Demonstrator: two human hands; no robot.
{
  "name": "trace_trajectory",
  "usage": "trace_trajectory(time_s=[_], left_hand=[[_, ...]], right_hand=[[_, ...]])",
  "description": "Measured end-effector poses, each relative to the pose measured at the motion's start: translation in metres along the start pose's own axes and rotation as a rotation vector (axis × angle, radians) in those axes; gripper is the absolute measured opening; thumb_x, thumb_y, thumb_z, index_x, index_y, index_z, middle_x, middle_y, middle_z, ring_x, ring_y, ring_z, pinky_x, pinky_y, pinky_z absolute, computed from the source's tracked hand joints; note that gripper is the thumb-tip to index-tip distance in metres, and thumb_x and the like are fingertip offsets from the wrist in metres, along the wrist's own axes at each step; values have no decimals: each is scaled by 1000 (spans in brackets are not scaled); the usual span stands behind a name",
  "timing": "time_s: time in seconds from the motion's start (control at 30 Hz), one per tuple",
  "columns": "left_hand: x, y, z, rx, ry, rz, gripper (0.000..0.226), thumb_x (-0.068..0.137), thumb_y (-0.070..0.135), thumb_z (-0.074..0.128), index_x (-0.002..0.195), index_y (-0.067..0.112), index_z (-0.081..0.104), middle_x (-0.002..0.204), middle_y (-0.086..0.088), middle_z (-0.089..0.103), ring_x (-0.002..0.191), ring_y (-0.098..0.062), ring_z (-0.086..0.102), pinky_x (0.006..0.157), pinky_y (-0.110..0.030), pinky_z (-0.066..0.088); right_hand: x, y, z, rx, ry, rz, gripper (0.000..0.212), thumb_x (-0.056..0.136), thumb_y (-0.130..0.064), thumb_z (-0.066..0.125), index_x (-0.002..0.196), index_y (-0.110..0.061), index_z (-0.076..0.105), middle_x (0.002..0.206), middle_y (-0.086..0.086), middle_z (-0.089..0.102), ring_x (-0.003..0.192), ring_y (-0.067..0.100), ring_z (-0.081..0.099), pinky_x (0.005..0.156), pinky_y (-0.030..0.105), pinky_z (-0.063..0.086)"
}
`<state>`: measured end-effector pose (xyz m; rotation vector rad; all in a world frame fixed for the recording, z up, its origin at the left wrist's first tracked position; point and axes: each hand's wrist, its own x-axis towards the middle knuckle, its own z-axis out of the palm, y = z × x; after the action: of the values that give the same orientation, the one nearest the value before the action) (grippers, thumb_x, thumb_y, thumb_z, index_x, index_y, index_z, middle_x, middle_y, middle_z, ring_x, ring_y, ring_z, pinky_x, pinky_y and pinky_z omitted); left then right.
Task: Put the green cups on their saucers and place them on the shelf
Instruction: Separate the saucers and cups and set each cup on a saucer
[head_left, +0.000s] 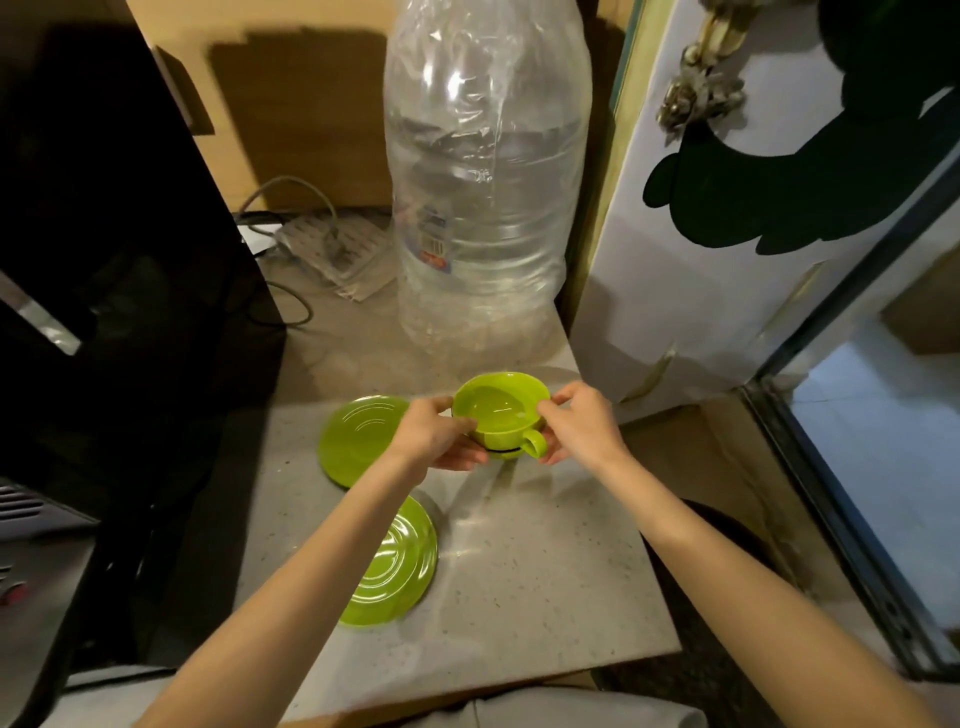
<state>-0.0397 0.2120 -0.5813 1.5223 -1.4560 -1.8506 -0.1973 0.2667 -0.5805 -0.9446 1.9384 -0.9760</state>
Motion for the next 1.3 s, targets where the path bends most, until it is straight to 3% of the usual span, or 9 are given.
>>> trace_trajectory(time_s=[0.1,0.23,0.5,0.6,0.73,0.87,1.07,1.2,1.3], left_hand=[[-6,5,-7,-55,20,25,50,87,3,51,135,6,38,40,-3,65,38,-12,63,41,-22,53],[-17,9,-26,-115,98,74,56,86,3,53,138,10,33,39,0,65,38,-10,63,40,-21,52],[-35,-13,-68,-201,308,109,62,86,3,55,141,19,31,67,-15,63,36,-7,62,40,-21,52],[-38,-27,-78,-192,375,108,63,86,4,54,142,21,29,67,-14,61,34,-4,59,39,-18,50],[-34,-45,-86,-185,457,84,64,86,5,56,141,23,30,63,-12,62,35,-4,59,40,-19,50],[-28,-60,-90,-216,482,33,63,85,7,58,140,26,33,76,-18,68,41,-7,64,44,-20,53],[-27,-69,-93,-197,464,23,64,85,8,57,140,27,31,72,-11,69,45,-9,66,48,-21,56],[-27,-69,-92,-184,464,21,64,85,9,58,140,26,31,72,-11,69,46,-9,67,49,-22,57],[-27,-68,-92,-184,465,19,64,85,9,58,140,26,31,72,-10,68,46,-8,67,48,-22,57]], right_hand=[[-2,-10,2,-49,33,-77,8,82,-11,54,76,-5,53,51,9,59,33,18,58,44,42,56],[-3,-27,14,-90,38,-165,8,85,-9,54,87,-1,54,52,-1,52,33,6,49,33,12,44],[3,-33,70,-30,-159,-220,10,89,-13,51,96,-8,47,59,4,59,47,19,58,51,36,56],[2,-30,89,-63,-217,-252,9,91,-14,50,99,-13,45,67,4,60,55,22,61,61,45,59],[-3,-27,108,-146,-222,-267,13,92,-15,48,104,-8,48,74,11,63,60,28,64,62,41,56],[-1,-21,119,-222,-231,-268,20,93,-16,47,107,-2,50,83,14,68,67,27,66,45,13,45],[1,-19,123,-285,-256,-245,23,94,-19,46,109,-2,49,81,9,65,78,30,70,59,29,50],[2,-16,125,-256,-260,-230,21,94,-19,47,108,-4,48,87,19,71,74,32,70,68,45,58],[2,-16,124,-241,-277,-211,23,94,-20,46,110,-4,47,87,16,69,65,25,67,66,43,59]])
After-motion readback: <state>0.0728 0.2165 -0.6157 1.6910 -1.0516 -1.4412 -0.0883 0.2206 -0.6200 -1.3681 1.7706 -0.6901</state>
